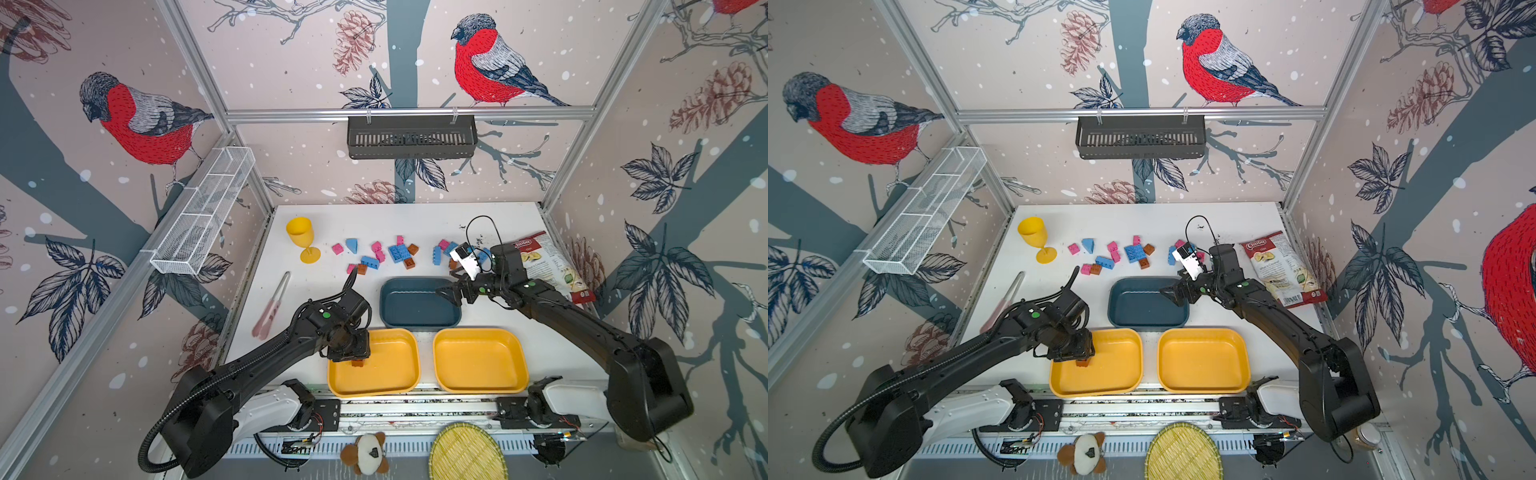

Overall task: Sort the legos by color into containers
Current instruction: 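Carry the orange-brown brick into the yellow tray and open the left gripper, then move the left gripper back over the brick pile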

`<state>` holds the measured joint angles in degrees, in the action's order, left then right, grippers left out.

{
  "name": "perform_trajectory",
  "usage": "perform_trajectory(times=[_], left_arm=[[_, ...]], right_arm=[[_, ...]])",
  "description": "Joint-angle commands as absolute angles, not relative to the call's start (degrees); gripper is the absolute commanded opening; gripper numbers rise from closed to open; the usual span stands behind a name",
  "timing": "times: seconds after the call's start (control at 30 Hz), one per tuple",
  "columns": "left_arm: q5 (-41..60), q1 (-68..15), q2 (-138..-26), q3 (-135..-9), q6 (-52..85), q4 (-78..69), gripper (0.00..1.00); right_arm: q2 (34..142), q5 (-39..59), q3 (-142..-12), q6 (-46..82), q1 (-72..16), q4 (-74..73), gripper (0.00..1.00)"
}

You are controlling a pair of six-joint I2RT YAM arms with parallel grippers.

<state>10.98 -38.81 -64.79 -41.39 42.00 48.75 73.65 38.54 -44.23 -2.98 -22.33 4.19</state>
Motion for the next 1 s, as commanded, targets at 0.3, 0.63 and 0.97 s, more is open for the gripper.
perform_trajectory(times=[0.3,0.63,0.97], left_arm=[[-10.4,-29.5,-71.0,-59.8,34.4,49.2,0.67],[-18.8,-17.9,-88.1,-66.0,28.4,29.5,0.66],[-17.7,-13.3,-105.6,-72.5,31.3,17.5,0.65]], right_arm=[[73.1,35.9,-46.5,-2.7,-19.7,4.1,0.99],[75.7,35.1,-47.4,-1.0,-18.5,1.1,0.99],[76.5,35.2,-47.2,-1.0,-17.3,0.6,0.99]])
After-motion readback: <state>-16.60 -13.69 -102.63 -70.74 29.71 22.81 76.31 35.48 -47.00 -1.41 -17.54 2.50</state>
